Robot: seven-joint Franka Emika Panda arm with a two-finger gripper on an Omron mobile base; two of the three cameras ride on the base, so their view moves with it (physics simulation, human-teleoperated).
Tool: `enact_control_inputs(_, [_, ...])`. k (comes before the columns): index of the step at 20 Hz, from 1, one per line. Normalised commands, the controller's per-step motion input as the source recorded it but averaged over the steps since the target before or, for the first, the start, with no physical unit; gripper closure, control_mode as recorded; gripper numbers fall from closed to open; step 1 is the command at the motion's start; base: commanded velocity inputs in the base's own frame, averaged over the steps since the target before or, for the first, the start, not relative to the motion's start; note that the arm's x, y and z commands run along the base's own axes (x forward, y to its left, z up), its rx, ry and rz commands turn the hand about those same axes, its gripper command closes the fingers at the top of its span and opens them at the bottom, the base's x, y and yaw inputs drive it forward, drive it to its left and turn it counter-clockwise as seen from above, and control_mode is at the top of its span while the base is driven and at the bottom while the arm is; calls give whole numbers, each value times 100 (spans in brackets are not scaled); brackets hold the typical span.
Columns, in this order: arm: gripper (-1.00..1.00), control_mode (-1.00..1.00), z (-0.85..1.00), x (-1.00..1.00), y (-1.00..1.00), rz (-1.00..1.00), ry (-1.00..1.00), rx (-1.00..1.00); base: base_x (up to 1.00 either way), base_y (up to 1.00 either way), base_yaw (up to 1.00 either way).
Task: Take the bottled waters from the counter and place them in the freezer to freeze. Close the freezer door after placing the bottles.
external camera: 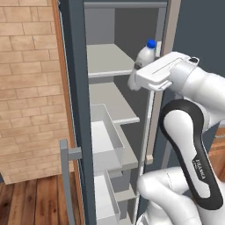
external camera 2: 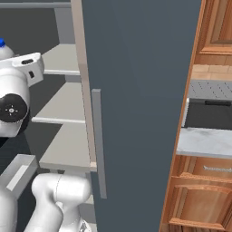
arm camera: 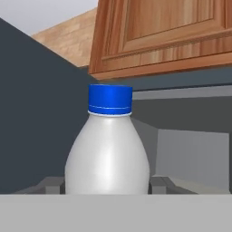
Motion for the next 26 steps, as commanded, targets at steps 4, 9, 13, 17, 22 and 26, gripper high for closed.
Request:
enact_control_inputs(4, [100, -100, 0, 47, 1, -2, 0, -1, 0, 0, 0])
enact_control_inputs(9, [100, -100, 0, 58, 6, -3, 2, 0, 0, 0, 0])
enact_control_inputs(13, [100, -100, 0, 57, 29, -4, 3, -3, 0, 0, 0])
enact_control_inputs(17, [100, -100, -3, 41, 52, -3, 3, -7, 0, 0, 0])
enact_control_inputs(22, [100, -100, 0, 49, 29, -4, 1, -2, 0, 0, 0])
enact_control_inputs(26, [100, -100, 0, 54, 3, -4, 0, 0, 0, 0, 0])
